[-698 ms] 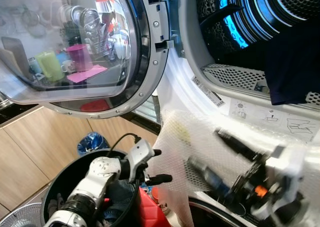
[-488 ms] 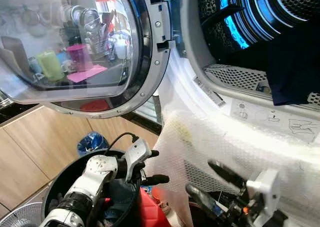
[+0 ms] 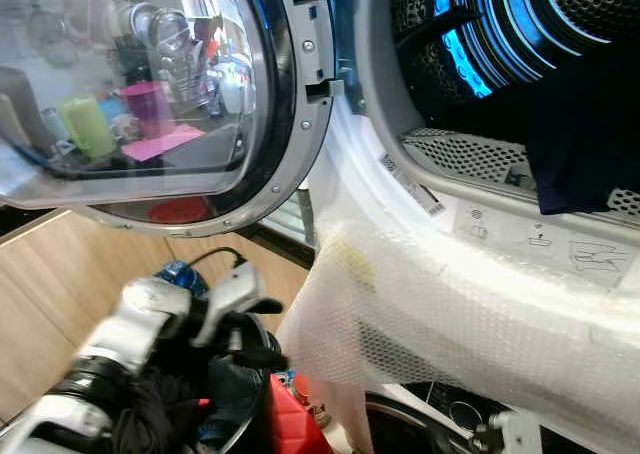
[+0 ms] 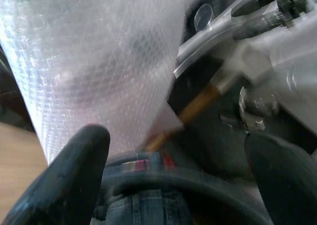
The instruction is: Clothes washing
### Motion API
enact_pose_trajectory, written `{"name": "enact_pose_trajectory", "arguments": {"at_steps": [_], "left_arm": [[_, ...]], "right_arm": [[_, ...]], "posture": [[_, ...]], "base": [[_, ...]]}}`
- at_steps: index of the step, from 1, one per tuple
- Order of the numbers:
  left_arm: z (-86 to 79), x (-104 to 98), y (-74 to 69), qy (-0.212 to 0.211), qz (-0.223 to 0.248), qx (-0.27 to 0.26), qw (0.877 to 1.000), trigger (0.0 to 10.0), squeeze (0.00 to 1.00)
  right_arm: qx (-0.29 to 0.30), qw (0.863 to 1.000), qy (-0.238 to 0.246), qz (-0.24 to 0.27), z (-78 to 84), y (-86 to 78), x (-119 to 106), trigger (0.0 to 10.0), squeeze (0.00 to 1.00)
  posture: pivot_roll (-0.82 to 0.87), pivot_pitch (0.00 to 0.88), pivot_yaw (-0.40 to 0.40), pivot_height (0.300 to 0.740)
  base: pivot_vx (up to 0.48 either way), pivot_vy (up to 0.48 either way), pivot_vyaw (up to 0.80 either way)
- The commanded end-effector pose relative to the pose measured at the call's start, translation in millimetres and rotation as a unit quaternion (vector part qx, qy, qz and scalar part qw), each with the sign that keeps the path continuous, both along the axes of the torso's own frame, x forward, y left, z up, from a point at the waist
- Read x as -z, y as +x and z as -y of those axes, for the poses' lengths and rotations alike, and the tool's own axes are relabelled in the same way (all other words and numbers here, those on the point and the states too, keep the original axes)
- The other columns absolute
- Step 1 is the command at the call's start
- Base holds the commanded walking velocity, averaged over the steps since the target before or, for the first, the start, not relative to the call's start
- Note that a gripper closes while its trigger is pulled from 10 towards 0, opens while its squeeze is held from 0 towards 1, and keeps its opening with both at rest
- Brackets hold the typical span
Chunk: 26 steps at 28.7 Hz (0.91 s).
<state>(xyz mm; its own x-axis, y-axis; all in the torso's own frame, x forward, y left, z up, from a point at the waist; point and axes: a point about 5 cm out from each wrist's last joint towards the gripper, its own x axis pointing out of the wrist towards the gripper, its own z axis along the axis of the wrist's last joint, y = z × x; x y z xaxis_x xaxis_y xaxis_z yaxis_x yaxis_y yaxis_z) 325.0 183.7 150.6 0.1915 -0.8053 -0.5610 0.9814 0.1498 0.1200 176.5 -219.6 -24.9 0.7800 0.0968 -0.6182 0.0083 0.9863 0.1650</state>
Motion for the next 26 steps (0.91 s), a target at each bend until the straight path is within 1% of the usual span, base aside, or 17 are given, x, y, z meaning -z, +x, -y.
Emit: {"name": "enact_pose_trajectory", "arguments": {"at_steps": [1, 2, 3, 4, 5, 6, 8, 10, 11, 12, 13, 16, 17, 18, 22, 24, 26], "left_arm": [[1.1, -3, -0.8, 0.017, -0.003, 0.016, 1.0, 10.0, 0.0], [-6.7, -2, -4.7, 0.046, -0.018, 0.027, 0.998, 10.0, 0.0], [-6.7, -2, -4.7, 0.046, -0.018, 0.027, 0.998, 10.0, 0.0], [-17.5, -1, -8.5, 0.089, -0.027, 0.035, 0.995, 10.0, 0.0], [-30.0, 4, -10.9, 0.145, -0.034, 0.031, 0.988, 10.0, 0.0], [-42.4, 11, -14.4, 0.202, -0.041, 0.027, 0.978, 10.0, 0.0], [-53.3, 20, -18.7, 0.262, -0.047, 0.024, 0.964, 10.0, 0.0], [-53.3, 20, -18.7, 0.262, -0.047, 0.024, 0.964, 10.0, 0.0], [-54.4, 25, -20.5, 0.278, -0.049, 0.024, 0.959, 10.0, 0.0], [-54.7, 38, -27.8, 0.308, -0.061, 0.039, 0.949, 10.0, 0.0], [-54.7, 38, -27.8, 0.308, -0.061, 0.039, 0.949, 10.0, 0.0], [-55.5, 50, -32.3, 0.346, -0.063, 0.051, 0.935, 10.0, 0.0], [-54.6, 57, -34.7, 0.36, -0.062, 0.063, 0.929, 10.0, 0.0], [-53.0, 63, -37.8, 0.365, -0.066, 0.074, 0.926, 10.0, 0.0], [-49.0, 73, -42.4, 0.359, -0.079, 0.08, 0.927, 10.0, 0.0], [-48.8, 79, -44.2, 0.372, -0.094, 0.083, 0.92, 10.0, 0.0], [-49.6, 80, -43.9, 0.379, -0.098, 0.08, 0.917, 10.0, 0.0]], "right_arm": [[0.008, 1.0, -0.008, 0.008, -1.5, 4.9, -1, 10.0, 0.0], [0.047, 0.998, -0.026, -0.02, 5.1, 3.1, 11, 10.0, 0.0], [0.047, 0.998, -0.026, -0.02, 5.1, 3.1, 11, 10.0, 0.0], [0.089, 0.994, -0.042, -0.051, 11.8, 0.2, 23, 10.0, 0.0], [0.129, 0.987, -0.059, -0.081, 17.2, -4.9, 33, 10.0, 0.0], [0.162, 0.979, -0.07, -0.108, 19.3, -10.8, 42, 10.0, 0.0], [0.193, 0.968, -0.079, -0.136, 18.9, -18.2, 51, 10.0, 0.0], [0.193, 0.968, -0.079, -0.136, 18.9, -18.2, 51, 10.0, 0.0], [0.202, 0.965, -0.082, -0.147, 16.5, -21.5, 56, 10.0, 0.0], [0.206, 0.959, -0.092, -0.173, 10.9, -29.4, 63, 10.0, 0.0], [0.206, 0.959, -0.092, -0.173, 10.9, -29.4, 63, 10.0, 0.0], [0.201, 0.958, -0.092, -0.182, 6.8, -32.8, 66, 10.0, 0.0], [0.201, 0.958, -0.089, -0.182, 5.1, -33.3, 67, 10.0, 0.0], [0.201, 0.958, -0.088, -0.182, 4.1, -34.3, 68, 10.0, 0.0], [0.196, 0.958, -0.09, -0.188, 2.7, -38.1, 70, 10.0, 0.0], [0.175, 0.962, -0.089, -0.191, -2.5, -43.0, 73, 10.0, 0.0], [0.164, 0.962, -0.095, -0.197, -3.9, -47.0, 75, 10.0, 0.0]], "posture": [[0.01, 0.0, 0.129, 0.74], [0.01, 0.0, 0.131, 0.74], [0.01, 0.0, 0.131, 0.74], [0.02, 0.0, 0.134, 0.74], [0.02, 0.0, 0.134, 0.74], [0.03, 0.0, 0.138, 0.74], [0.04, 0.0, 0.13, 0.74], [0.04, 0.0, 0.13, 0.74], [0.05, 0.0, 0.127, 0.74], [0.06, 0.0, 0.125, 0.74], [0.06, 0.0, 0.125, 0.74], [0.08, 0.0, 0.125, 0.74], [0.08, 0.0, 0.125, 0.74], [0.07, 0.0, 0.131, 0.74], [0.05, 0.0, 0.136, 0.74], [0.04, 0.0, 0.138, 0.74], [0.04, 0.0, 0.135, 0.74]], "base": [[0.0, 0.0, 0.0], [0.0, 0.0, 0.0], [0.0, 0.0, 0.0], [0.0, 0.0, 0.0], [0.0, 0.0, 0.0], [0.0, 0.0, 0.0], [0.0, 0.0, 0.0], [0.0, 0.0, 0.0], [0.0, 0.0, 0.0], [0.0, 0.0, 0.0], [0.0, 0.0, 0.0], [0.0, 0.0, 0.0], [0.0, 0.0, 0.0], [0.0, 0.0, 0.0], [0.0, 0.0, 0.0], [0.0, 0.0, 0.0], [0.0, 0.0, 0.0]]}}
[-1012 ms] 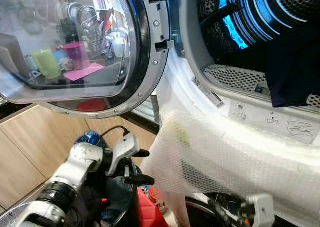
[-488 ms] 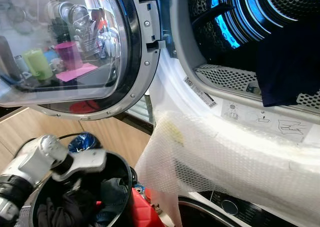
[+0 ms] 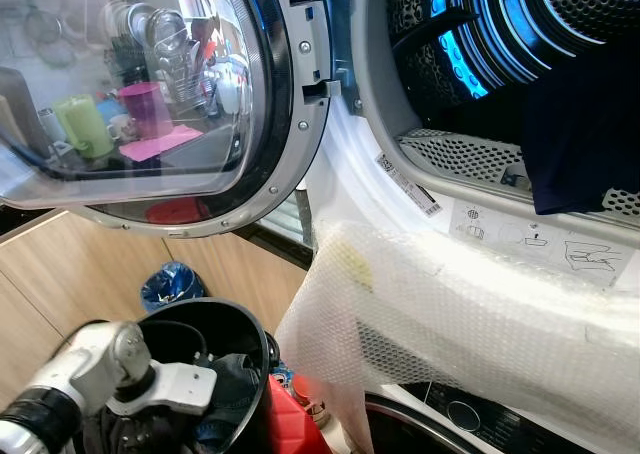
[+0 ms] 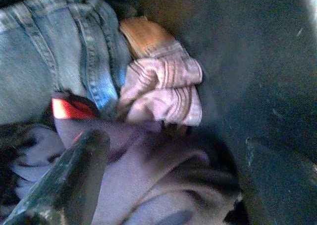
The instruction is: Clothes washing
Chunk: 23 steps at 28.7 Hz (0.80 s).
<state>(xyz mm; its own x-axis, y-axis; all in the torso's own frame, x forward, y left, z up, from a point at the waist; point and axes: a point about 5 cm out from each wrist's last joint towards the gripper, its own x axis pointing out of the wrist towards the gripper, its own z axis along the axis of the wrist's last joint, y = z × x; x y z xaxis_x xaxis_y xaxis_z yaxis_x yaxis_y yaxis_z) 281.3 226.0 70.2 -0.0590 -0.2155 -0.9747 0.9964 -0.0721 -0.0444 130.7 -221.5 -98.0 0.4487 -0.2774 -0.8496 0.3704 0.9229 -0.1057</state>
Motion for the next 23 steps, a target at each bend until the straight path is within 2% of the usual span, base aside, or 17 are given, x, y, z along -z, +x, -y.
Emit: {"name": "enact_pose_trajectory", "arguments": {"at_steps": [1, 5, 7, 9, 11, 14, 19, 20, 23], "left_arm": [[-7.3, 1, -1.1, 0.019, -0.01, -0.01, 1.0, 10.0, 0.0], [-11.3, 5, -6.5, 0.035, -0.034, -0.005, 0.999, 10.0, 0.0], [-15.6, 10, -12.9, 0.055, -0.062, 0.005, 0.997, 10.0, 0.0], [-17.7, 12, -13.8, 0.069, -0.065, 0.012, 0.995, 10.0, 0.0], [-19.6, 14, -14.7, 0.08, -0.066, 0.022, 0.994, 10.0, 0.0], [-22.4, 14, -9.1, 0.102, -0.04, 0.02, 0.994, 10.0, 0.0], [-26.4, 16, -7.4, 0.116, -0.026, 0.016, 0.993, 10.0, 0.0], [-28.9, 14, -2.9, 0.128, -0.002, 0.015, 0.992, 10.0, 0.0], [-32.1, 13, 0.4, 0.136, 0.01, 0.011, 0.991, 10.0, 0.0]], "right_arm": [[-0.01, 1.0, 0.006, -0.005, -5.2, -4.8, 3, 10.0, 0.0], [-0.002, 1.0, 0.002, -0.014, -1.3, -10.8, 4, 10.0, 0.0], [-0.021, 1.0, 0.0, -0.014, -3.1, -9.1, 4, 10.0, 0.0], [-0.051, 0.999, 0.0, -0.017, -7.3, -6.9, 4, 10.0, 0.0], [-0.046, 0.999, 0.0, -0.015, -6.8, -6.8, 4, 10.0, 0.0], [-0.047, 0.999, -0.002, -0.016, -5.8, -6.0, 4, 10.0, 0.0], [-0.047, 0.999, -0.001, -0.014, -5.8, -4.8, 3, 10.0, 0.0], [-0.048, 0.999, -0.003, -0.013, -5.6, -3.3, 3, 10.0, 0.0], [-0.05, 0.999, -0.003, -0.01, -6.3, -0.1, 2, 10.0, 0.0]], "posture": [[0.04, 0.0, 0.131, 0.74], [0.04, 0.0, 0.13, 0.74], [0.04, 0.0, 0.128, 0.74], [0.05, 0.0, 0.125, 0.74], [0.05, 0.0, 0.125, 0.74], [0.05, 0.0, 0.123, 0.74], [0.05, 0.0, 0.122, 0.74], [0.06, 0.0, 0.124, 0.74], [0.06, 0.0, 0.125, 0.74]], "base": [[0.0, 0.0, 0.0], [0.0, 0.0, 0.0], [0.0, 0.0, 0.0], [0.0, 0.0, 0.0], [0.0, 0.0, 0.0], [0.0, 0.0, 0.0], [0.0, 0.0, 0.0], [0.0, 0.0, 0.0], [0.0, 0.0, 0.0]]}}
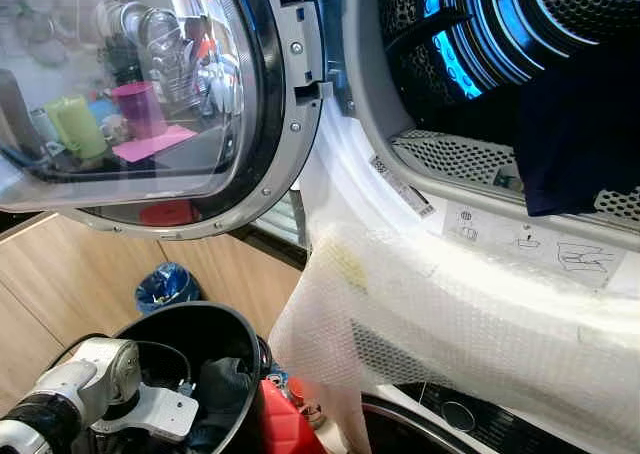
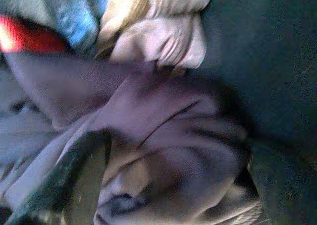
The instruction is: Clothes washing
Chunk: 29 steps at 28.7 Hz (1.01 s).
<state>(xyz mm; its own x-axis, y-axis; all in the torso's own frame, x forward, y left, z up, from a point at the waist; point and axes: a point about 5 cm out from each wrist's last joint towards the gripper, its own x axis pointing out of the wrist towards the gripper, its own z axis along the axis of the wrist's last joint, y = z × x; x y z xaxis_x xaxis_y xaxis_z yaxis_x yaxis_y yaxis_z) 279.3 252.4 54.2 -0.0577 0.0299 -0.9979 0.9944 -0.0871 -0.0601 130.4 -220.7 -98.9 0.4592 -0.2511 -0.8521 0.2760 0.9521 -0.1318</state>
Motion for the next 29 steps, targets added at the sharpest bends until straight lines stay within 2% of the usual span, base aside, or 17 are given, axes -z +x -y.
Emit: {"name": "enact_pose_trajectory", "arguments": {"at_steps": [1, 9, 14, 16, 17, 27, 29], "left_arm": [[-6.5, -3, 2.6, 0.015, 0.009, -0.003, 1.0, 10.0, 0.0], [-14.8, -6, 2.0, 0.04, -0.01, 0.019, 0.999, 10.0, 0.0], [-18.7, -8, 7.1, 0.065, 0.001, 0.031, 0.997, 9.8, 0.0], [-18.6, -8, 7.1, 0.066, -0.001, 0.034, 0.997, 4.5, 0.0], [-18.1, -7, 7.1, 0.065, -0.001, 0.033, 0.997, 0.0, 0.0], [-12.7, -4, 9.1, 0.056, -0.008, 0.037, 0.998, 0.0, 0.0], [-10.8, -3, 9.0, 0.05, -0.011, 0.036, 0.998, 0.0, 0.0]], "right_arm": [[-0.002, 1.0, 0.008, 0.0, -5.9, 1.1, 1, 10.0, 0.0], [-0.005, 1.0, 0.016, 0.007, -10.4, 7.9, 0, 10.0, 0.0], [-0.002, 1.0, 0.017, 0.011, -11.0, 11.4, -1, 10.0, 0.0], [0.001, 1.0, 0.017, 0.014, -10.9, 12.5, -2, 10.0, 0.0], [-0.001, 1.0, 0.017, 0.014, -11.0, 12.6, -2, 10.0, 0.0], [0.01, 1.0, 0.019, 0.014, -5.7, 10.1, -2, 10.0, 0.0], [0.031, 0.999, 0.02, 0.02, 0.1, 9.2, -3, 10.0, 0.0]], "posture": [[0.06, 0.0, 0.125, 0.74], [0.07, 0.0, 0.129, 0.74], [0.07, 0.0, 0.135, 0.74], [0.07, 0.0, 0.136, 0.74], [0.07, 0.0, 0.136, 0.74], [0.06, 0.0, 0.135, 0.74], [0.07, 0.0, 0.132, 0.74]], "base": [[0.0, 0.0, 0.0], [0.0, 0.0, 0.0], [0.0, 0.0, 0.0], [0.0, 0.0, 0.0], [0.0, 0.0, 0.0], [0.0, 0.0, 0.0], [0.0, 0.0, 0.0]]}}
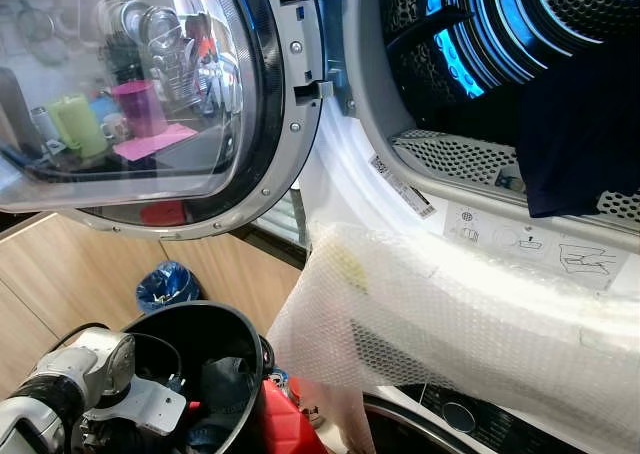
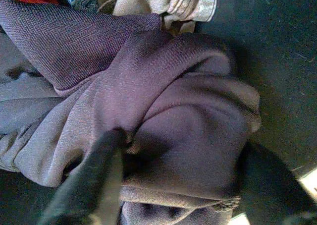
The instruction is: Clothes washing
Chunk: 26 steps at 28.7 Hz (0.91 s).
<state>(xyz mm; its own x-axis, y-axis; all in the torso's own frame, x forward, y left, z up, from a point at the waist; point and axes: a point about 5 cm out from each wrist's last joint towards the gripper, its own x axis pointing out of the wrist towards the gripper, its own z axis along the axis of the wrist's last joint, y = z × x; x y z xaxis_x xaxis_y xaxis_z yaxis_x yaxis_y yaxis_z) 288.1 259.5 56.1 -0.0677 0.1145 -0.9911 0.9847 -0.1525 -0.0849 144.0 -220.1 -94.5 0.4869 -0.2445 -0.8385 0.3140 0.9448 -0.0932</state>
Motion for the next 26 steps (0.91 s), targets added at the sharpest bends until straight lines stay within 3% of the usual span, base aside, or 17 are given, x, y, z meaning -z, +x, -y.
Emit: {"name": "enact_pose_trajectory", "arguments": {"at_steps": [1, 12, 26], "left_arm": [[-3.2, -1, 0.2, 0.008, -0.004, -0.001, 1.0, 0.0, 0.0], [4.3, 1, -3.7, -0.014, -0.036, 0.0, 0.999, 0.0, 0.0], [8.1, 2, -7.5, -0.036, -0.057, -0.011, 0.998, 0.0, 0.0]], "right_arm": [[0.018, 1.0, 0.007, -0.002, 2.3, -4.9, 1, 10.0, 0.0], [0.075, 0.997, -0.011, 0.006, 32.2, -11.5, -4, 10.0, 0.0], [0.07, 0.997, -0.002, 0.007, 27.7, -11.2, -3, 10.0, 0.0]], "posture": [[0.07, 0.0, 0.133, 0.74], [0.07, 0.0, 0.134, 0.74], [0.06, 0.0, 0.135, 0.74]], "base": [[0.0, 0.0, 0.0], [0.0, 0.0, 0.0], [0.0, 0.0, 0.0]]}}
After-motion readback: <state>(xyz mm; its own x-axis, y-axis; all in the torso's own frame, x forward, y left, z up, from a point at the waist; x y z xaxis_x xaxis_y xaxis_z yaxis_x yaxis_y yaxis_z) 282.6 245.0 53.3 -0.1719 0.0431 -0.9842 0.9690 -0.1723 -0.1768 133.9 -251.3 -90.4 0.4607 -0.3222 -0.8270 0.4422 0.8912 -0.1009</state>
